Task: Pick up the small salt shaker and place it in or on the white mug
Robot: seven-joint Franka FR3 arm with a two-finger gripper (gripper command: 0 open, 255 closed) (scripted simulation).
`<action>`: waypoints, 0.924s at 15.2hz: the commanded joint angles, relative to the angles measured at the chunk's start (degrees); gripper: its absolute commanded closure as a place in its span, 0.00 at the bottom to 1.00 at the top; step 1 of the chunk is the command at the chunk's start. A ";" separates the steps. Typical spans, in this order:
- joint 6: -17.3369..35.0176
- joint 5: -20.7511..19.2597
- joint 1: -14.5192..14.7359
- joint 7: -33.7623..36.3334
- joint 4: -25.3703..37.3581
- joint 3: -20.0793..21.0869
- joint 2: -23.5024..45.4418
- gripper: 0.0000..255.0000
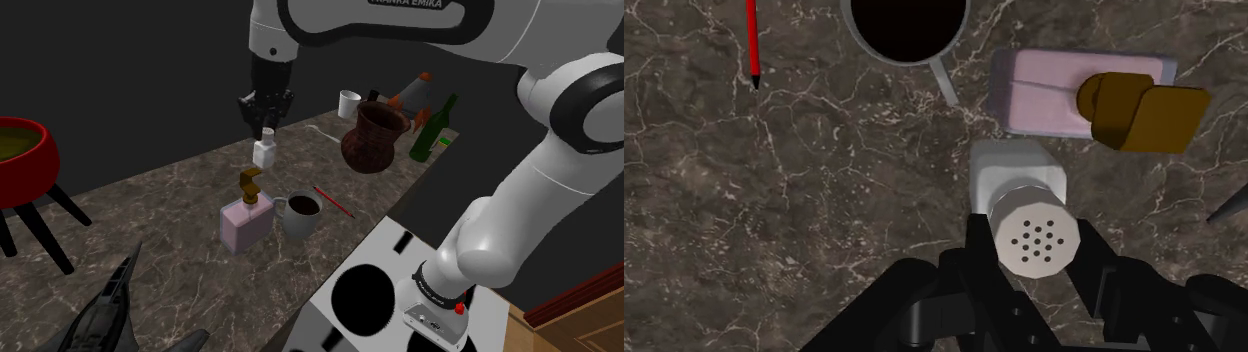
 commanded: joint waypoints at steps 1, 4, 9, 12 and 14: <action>-0.06 1.64 -0.66 -1.70 -4.80 -0.70 -5.08 1.00; -0.64 3.55 -1.08 -4.09 -11.07 -2.11 -12.14 1.00; -0.44 5.04 -1.08 -6.51 -18.47 -3.79 -19.42 1.00; 1.86 5.15 -1.01 -6.58 -20.87 -3.67 -19.52 1.00; 3.40 5.22 -0.96 -6.62 -22.41 -3.57 -19.52 1.00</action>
